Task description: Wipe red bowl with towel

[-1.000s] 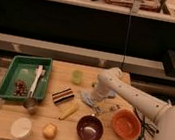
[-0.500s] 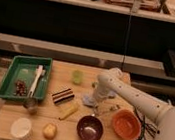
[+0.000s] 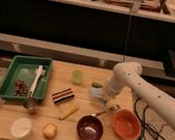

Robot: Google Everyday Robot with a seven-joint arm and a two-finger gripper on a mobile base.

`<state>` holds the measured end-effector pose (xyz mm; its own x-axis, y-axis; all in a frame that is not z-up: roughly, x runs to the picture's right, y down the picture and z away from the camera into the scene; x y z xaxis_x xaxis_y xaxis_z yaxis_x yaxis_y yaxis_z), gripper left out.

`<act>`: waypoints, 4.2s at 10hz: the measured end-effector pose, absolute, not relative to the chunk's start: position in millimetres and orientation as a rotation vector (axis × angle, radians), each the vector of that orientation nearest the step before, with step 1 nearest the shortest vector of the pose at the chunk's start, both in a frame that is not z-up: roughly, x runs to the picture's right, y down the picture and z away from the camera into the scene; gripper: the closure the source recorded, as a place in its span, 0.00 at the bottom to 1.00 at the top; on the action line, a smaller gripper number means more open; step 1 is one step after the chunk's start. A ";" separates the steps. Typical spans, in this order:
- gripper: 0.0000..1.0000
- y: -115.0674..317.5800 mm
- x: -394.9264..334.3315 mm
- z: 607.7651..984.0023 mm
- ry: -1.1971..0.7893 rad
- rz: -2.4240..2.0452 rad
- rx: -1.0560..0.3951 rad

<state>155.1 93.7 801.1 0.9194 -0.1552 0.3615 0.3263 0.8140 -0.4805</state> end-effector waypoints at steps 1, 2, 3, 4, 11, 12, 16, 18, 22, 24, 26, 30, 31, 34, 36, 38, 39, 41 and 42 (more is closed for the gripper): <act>1.00 81.8 172.6 786.2 -0.307 -0.230 -0.554; 1.00 70.9 200.8 767.0 -0.286 -0.185 -0.548; 1.00 66.1 229.4 750.0 -0.256 -0.138 -0.548; 1.00 66.3 245.0 741.4 -0.237 -0.108 -0.552; 1.00 65.6 245.8 740.8 -0.235 -0.102 -0.553; 1.00 66.5 246.8 741.6 -0.236 -0.094 -0.554; 1.00 101.7 250.9 719.6 -0.233 -0.017 -0.561; 1.00 128.3 254.1 704.2 -0.223 0.017 -0.569; 1.00 166.1 258.8 700.4 -0.196 0.046 -0.576; 1.00 187.6 265.3 715.4 -0.192 0.072 -0.579; 1.00 205.2 270.8 732.0 -0.196 0.092 -0.587; 1.00 216.3 274.9 737.9 -0.222 0.109 -0.601; 1.00 219.7 276.2 738.3 -0.229 0.115 -0.606; 1.00 232.7 284.9 736.5 -0.240 0.137 -0.625; 1.00 234.9 299.9 735.8 -0.212 0.143 -0.631; 1.00 228.7 308.3 740.6 -0.183 0.137 -0.630; 1.00 223.6 305.7 746.4 -0.182 0.125 -0.629; 1.00 218.4 286.9 760.6 -0.200 0.086 -0.641; 1.00 218.6 284.6 762.3 -0.204 0.083 -0.642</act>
<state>284.6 218.6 762.3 0.9767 0.1393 0.1630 -0.0134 0.7983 -0.6021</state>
